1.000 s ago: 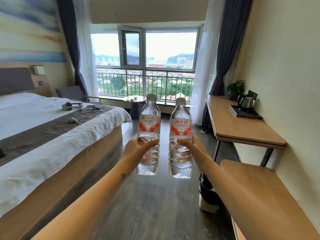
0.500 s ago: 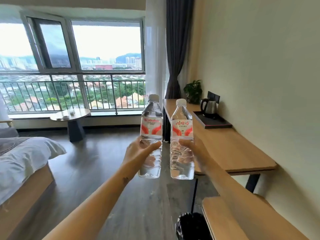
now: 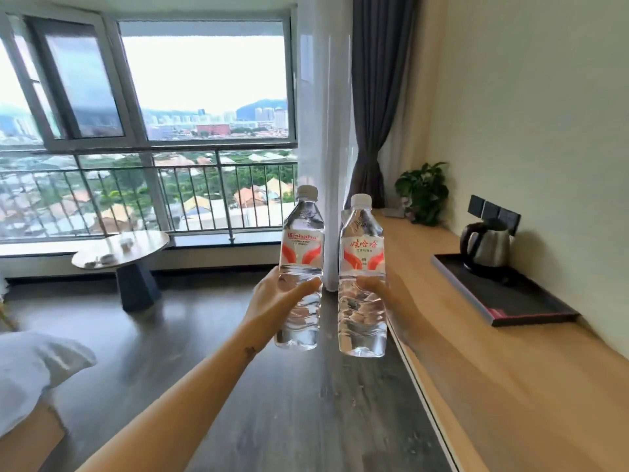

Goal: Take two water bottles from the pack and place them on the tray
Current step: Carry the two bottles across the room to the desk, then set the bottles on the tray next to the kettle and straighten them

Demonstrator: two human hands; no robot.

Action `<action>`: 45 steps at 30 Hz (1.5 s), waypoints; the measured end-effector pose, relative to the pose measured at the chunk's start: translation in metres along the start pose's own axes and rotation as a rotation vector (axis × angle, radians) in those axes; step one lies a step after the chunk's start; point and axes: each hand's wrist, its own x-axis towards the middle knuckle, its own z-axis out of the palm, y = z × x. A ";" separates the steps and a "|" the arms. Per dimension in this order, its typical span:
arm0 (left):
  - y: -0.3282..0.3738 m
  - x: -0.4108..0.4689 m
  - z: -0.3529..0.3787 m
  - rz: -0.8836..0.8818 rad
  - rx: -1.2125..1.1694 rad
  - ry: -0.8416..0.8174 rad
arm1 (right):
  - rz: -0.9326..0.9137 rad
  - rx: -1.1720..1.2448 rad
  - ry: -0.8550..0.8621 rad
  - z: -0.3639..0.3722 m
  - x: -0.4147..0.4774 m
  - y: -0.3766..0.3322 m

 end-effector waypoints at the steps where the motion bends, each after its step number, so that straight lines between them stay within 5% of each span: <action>1: -0.013 0.033 -0.001 0.006 -0.004 -0.024 | 0.000 0.002 0.028 -0.002 0.028 0.016; 7: -0.051 0.224 0.033 0.044 -0.053 -0.246 | 0.055 0.005 0.264 -0.040 0.161 0.071; 14: -0.057 0.373 0.180 -0.012 -0.309 -0.561 | 0.129 -0.052 0.573 -0.158 0.225 0.106; 23: -0.052 0.507 0.350 0.081 -0.286 -0.823 | 0.110 -0.099 0.805 -0.305 0.310 0.166; 31: -0.040 0.549 0.504 0.128 -0.275 -1.165 | 0.233 -0.207 0.998 -0.407 0.302 0.192; 41: -0.041 0.503 0.699 0.095 -0.245 -1.666 | 0.548 -0.256 1.344 -0.502 0.215 0.219; 45: -0.064 0.477 0.745 0.121 -0.153 -1.744 | 0.596 -0.223 1.422 -0.523 0.179 0.242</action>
